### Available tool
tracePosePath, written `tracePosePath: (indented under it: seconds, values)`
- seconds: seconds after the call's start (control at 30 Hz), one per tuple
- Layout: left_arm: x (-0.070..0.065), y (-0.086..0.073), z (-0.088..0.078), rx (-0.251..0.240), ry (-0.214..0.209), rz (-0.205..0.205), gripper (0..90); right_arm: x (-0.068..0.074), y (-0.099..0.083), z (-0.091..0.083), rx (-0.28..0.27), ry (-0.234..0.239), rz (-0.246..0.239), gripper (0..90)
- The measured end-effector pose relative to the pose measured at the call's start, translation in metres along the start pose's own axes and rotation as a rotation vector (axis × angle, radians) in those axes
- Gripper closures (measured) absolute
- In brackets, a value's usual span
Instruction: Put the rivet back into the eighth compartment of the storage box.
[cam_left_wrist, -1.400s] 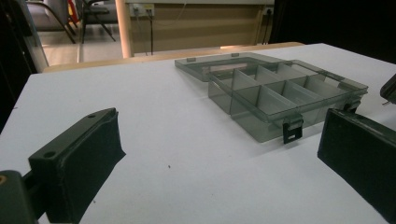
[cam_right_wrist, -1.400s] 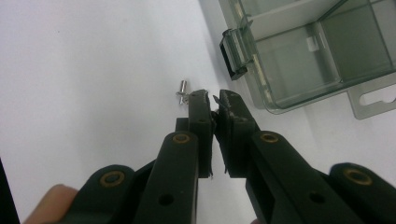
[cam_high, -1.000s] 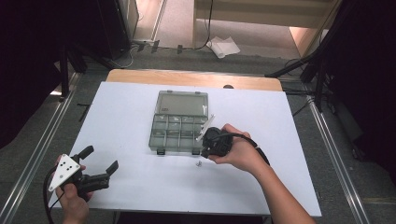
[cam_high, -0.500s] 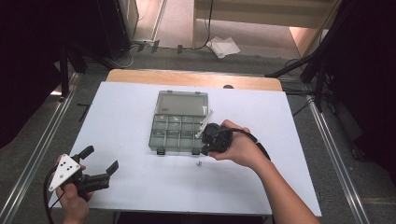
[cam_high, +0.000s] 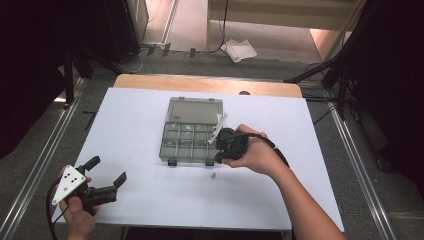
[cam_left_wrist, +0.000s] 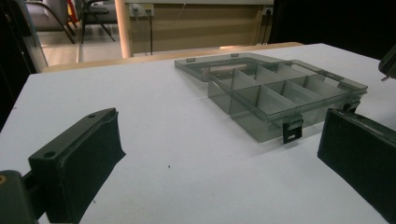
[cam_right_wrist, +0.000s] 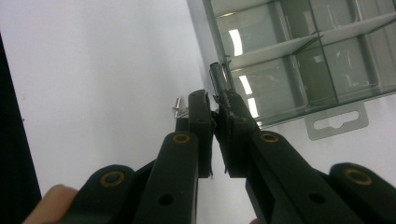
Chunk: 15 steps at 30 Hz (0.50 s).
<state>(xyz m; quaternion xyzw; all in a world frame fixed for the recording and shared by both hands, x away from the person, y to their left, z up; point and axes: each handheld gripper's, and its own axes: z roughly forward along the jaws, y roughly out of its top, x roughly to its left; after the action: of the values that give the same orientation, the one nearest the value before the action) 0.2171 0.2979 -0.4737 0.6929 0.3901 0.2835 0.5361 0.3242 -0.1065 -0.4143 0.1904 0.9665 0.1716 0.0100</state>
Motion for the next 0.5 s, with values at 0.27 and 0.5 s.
tracePosePath:
  seconds: [0.27,0.5]
  values:
    - [-0.0004,0.0001,-0.0001,0.001,0.002,0.001,0.0,-0.0040,0.0052,-0.0010,-0.001,-0.002,0.003,85.4]
    - [0.0001,0.0001,-0.0007,0.001,0.002,0.001,0.0,-0.0069,0.0099,-0.0047,0.000,-0.004,-0.001,85.4]
